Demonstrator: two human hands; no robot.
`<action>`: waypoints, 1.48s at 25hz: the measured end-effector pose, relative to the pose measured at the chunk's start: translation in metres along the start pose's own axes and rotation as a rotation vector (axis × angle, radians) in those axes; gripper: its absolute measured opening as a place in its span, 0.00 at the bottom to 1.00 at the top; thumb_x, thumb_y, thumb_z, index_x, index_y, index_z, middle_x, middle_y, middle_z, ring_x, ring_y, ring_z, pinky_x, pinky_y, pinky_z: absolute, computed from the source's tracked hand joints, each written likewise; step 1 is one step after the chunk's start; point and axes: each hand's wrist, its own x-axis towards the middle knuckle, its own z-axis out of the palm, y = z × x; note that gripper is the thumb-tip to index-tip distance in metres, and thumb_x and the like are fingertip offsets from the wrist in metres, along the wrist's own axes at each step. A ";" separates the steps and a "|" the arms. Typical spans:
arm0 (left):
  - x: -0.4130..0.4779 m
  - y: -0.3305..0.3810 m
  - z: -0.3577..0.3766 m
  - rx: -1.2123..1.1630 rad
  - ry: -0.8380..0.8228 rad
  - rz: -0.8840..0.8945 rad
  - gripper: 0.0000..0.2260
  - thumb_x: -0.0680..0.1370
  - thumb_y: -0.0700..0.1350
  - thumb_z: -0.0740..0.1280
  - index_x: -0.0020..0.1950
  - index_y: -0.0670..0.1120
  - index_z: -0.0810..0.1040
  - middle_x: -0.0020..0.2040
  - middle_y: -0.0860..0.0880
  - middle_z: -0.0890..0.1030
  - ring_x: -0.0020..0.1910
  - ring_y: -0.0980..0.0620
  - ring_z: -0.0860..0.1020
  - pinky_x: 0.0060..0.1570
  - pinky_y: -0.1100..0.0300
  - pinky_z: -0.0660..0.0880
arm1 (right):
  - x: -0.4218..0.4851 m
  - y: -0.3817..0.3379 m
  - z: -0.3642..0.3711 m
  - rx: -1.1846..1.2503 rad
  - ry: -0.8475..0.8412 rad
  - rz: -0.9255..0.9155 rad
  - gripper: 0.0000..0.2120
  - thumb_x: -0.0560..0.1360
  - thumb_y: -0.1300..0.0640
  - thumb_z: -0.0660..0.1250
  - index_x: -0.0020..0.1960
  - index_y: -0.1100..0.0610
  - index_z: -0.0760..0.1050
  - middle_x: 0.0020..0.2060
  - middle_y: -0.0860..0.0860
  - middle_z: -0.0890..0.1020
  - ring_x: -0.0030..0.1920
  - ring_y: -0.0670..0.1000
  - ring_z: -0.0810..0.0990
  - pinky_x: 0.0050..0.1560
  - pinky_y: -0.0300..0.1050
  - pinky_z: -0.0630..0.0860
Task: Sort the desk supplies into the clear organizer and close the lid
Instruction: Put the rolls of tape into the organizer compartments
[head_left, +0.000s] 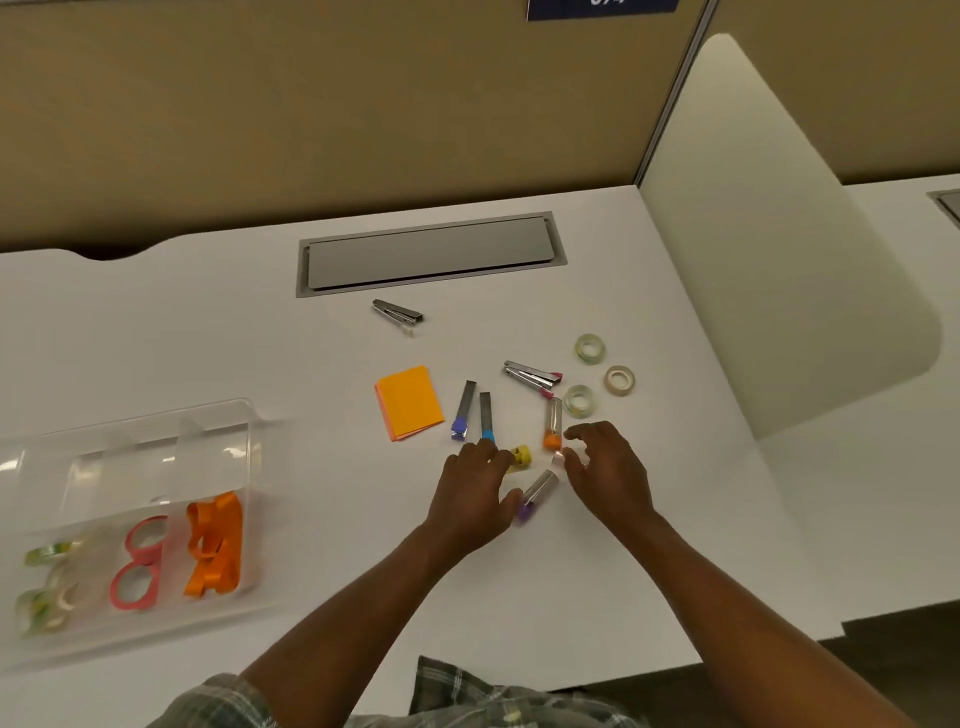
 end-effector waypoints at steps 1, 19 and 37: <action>0.002 0.004 0.003 0.005 -0.012 0.000 0.22 0.75 0.59 0.68 0.67 0.51 0.74 0.65 0.50 0.76 0.60 0.50 0.74 0.59 0.56 0.71 | 0.007 0.007 -0.003 -0.045 -0.009 0.021 0.15 0.77 0.53 0.67 0.63 0.53 0.77 0.59 0.52 0.78 0.57 0.55 0.79 0.50 0.52 0.80; 0.044 0.054 -0.012 -0.155 0.125 0.027 0.34 0.76 0.56 0.68 0.78 0.51 0.58 0.68 0.48 0.71 0.61 0.51 0.74 0.55 0.57 0.77 | 0.061 -0.004 -0.039 0.615 -0.574 0.056 0.07 0.72 0.50 0.66 0.47 0.49 0.80 0.43 0.48 0.85 0.43 0.47 0.85 0.40 0.42 0.77; 0.008 0.032 -0.015 -0.220 0.002 -0.276 0.21 0.76 0.67 0.60 0.61 0.54 0.67 0.52 0.52 0.80 0.43 0.55 0.77 0.40 0.65 0.73 | 0.094 0.057 -0.019 -0.210 -0.123 -0.037 0.19 0.76 0.56 0.66 0.66 0.54 0.73 0.59 0.56 0.75 0.57 0.59 0.74 0.51 0.51 0.76</action>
